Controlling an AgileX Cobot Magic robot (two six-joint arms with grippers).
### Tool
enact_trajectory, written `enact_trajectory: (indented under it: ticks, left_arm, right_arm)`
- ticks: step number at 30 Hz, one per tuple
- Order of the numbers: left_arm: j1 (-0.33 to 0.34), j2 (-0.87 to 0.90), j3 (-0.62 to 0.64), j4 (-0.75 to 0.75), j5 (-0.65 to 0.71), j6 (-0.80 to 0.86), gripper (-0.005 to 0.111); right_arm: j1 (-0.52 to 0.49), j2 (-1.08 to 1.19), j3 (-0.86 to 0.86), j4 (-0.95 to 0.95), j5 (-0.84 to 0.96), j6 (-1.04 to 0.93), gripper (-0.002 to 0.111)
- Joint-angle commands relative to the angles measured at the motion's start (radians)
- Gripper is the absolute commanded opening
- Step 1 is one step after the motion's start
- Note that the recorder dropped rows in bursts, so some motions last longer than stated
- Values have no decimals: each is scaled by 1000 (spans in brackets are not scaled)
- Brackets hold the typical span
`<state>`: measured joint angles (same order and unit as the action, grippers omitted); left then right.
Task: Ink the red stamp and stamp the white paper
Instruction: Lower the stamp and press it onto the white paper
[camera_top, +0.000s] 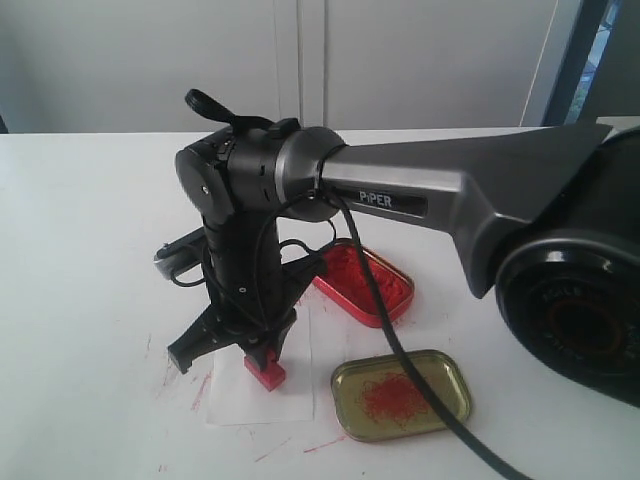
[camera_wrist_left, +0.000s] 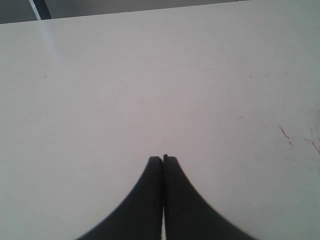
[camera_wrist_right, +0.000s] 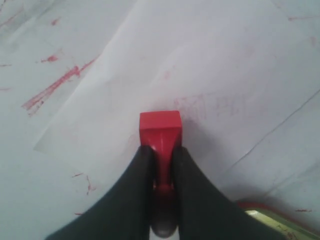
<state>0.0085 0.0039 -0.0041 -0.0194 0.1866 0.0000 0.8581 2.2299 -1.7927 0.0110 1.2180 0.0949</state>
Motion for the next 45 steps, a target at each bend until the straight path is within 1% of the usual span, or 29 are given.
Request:
enact_trajectory:
  ticks: [1, 14, 25, 35, 45]
  left_arm:
    - [-6, -4, 4, -7, -3, 0, 0]
    - [-6, -4, 4, -7, -3, 0, 0]
    - [-6, -4, 4, -7, -3, 0, 0]
    - [-6, -4, 4, -7, -3, 0, 0]
    - [-6, -4, 4, -7, -3, 0, 0]
  right_arm:
    - [0, -4, 2, -11, 3, -9, 0]
    - [0, 2, 2, -18, 2, -9, 0]
    - [0, 134, 2, 19, -11, 7, 0]
    - [20, 150, 2, 44, -87, 32, 0]
    - [31, 221, 2, 44, -81, 33, 0]
